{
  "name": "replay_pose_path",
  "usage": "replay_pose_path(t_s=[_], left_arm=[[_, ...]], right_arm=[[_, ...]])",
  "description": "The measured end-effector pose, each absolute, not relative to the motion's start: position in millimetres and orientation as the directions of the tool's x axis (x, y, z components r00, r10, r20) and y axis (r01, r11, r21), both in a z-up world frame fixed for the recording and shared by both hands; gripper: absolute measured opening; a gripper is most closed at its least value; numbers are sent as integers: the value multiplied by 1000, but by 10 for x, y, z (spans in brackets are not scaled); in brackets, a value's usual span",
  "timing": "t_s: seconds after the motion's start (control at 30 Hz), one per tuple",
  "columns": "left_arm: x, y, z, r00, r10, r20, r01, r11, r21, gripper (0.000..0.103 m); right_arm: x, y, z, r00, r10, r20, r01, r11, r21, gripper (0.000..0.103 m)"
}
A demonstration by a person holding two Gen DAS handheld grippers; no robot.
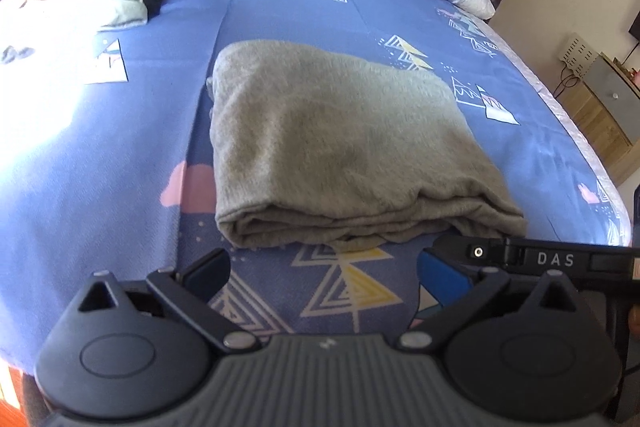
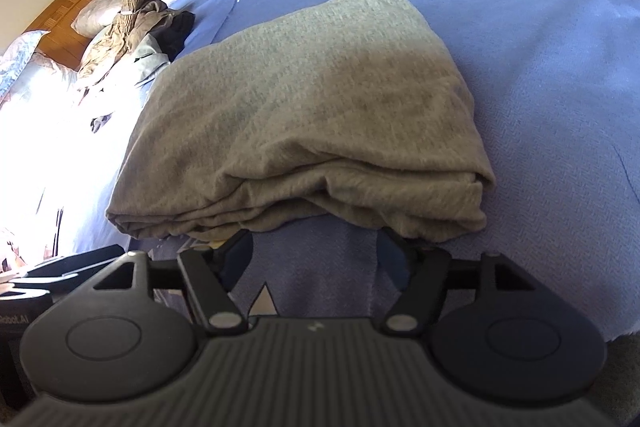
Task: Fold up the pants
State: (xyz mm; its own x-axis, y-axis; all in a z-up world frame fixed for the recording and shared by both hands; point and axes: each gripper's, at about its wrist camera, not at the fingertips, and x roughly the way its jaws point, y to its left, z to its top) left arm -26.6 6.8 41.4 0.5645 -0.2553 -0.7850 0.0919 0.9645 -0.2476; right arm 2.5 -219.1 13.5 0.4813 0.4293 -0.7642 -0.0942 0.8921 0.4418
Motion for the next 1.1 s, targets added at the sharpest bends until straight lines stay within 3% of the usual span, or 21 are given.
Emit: replay_pose_path(t_s=[0.3, 0.5, 1.1], left_arm=[[-343, 68, 631, 656, -93, -749, 67, 996, -65, 103], [-385, 29, 662, 673, 47, -739, 48, 993, 106, 103], [-393, 24, 574, 621, 36, -783, 49, 995, 85, 103]], right_arm=[[32, -2205, 126, 479, 441, -759, -101, 886, 452, 74], [43, -2186, 124, 474, 454, -755, -122, 883, 454, 81], [24, -2219, 109, 478, 475, -739, -121, 869, 480, 83]])
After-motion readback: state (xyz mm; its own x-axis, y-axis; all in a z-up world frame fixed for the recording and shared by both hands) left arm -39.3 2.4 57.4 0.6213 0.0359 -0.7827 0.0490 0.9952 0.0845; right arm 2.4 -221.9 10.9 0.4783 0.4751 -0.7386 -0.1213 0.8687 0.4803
